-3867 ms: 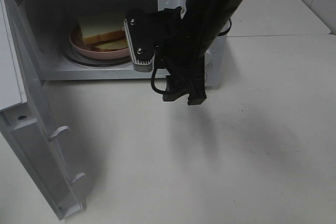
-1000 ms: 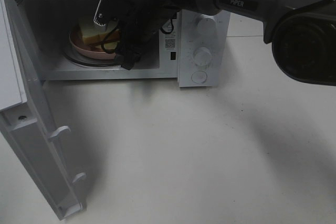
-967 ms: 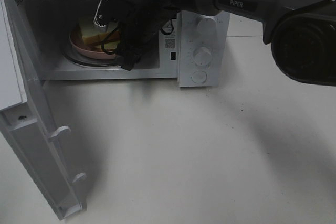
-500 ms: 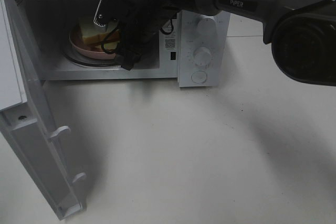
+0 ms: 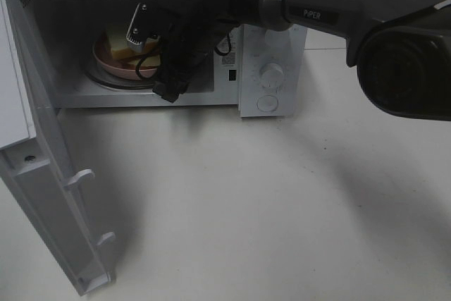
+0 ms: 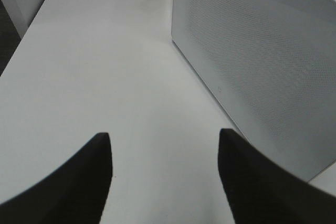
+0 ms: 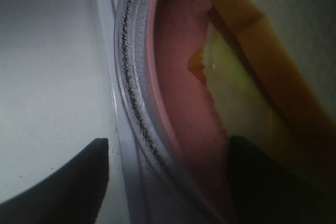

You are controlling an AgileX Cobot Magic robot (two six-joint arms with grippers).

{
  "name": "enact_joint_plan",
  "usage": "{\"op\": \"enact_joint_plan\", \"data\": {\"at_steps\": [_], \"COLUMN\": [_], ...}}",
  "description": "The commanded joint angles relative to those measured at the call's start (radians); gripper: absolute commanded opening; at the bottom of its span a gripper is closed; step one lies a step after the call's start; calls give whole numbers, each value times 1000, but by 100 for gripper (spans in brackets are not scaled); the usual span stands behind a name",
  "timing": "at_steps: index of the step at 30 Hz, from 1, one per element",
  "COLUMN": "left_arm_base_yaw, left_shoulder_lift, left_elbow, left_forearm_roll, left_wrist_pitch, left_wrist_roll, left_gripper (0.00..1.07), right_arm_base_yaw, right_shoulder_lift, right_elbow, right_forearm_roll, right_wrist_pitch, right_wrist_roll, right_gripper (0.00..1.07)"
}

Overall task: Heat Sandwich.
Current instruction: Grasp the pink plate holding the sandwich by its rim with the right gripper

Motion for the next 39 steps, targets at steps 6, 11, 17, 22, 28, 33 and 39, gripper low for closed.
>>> {"op": "enact_joint_plan", "data": {"at_steps": [6, 11, 17, 22, 28, 33, 39], "left_arm_base_yaw": [-3, -3, -3, -3, -3, -3, -3], "left_shoulder_lift": [-5, -5, -5, -5, -5, -5, -5], "left_elbow": [3, 3, 3, 3, 3, 3, 3], "left_forearm_roll": [2, 2, 2, 2, 2, 2, 2], "left_wrist_pitch": [-18, -18, -18, -18, -18, -18, -18], "left_wrist_roll": [-4, -4, -4, -4, -4, -4, -4], "left_gripper": [58, 58, 58, 58, 58, 58, 58], "right_arm_base_yaw": [-6, -6, -6, -6, -6, -6, -6], "right_shoulder_lift": [15, 23, 24, 33, 38, 38, 38], "right_elbow": [-7, -7, -7, -7, -7, -7, -7], "right_forearm_roll": [12, 12, 16, 22, 30, 30, 30], "right_wrist_pitch": [-28, -28, -28, -26, -28, -28, -17], "right_wrist_roll": [4, 4, 4, 4, -7, -18, -35], "right_gripper": [63, 63, 63, 63, 59, 43, 13]}}
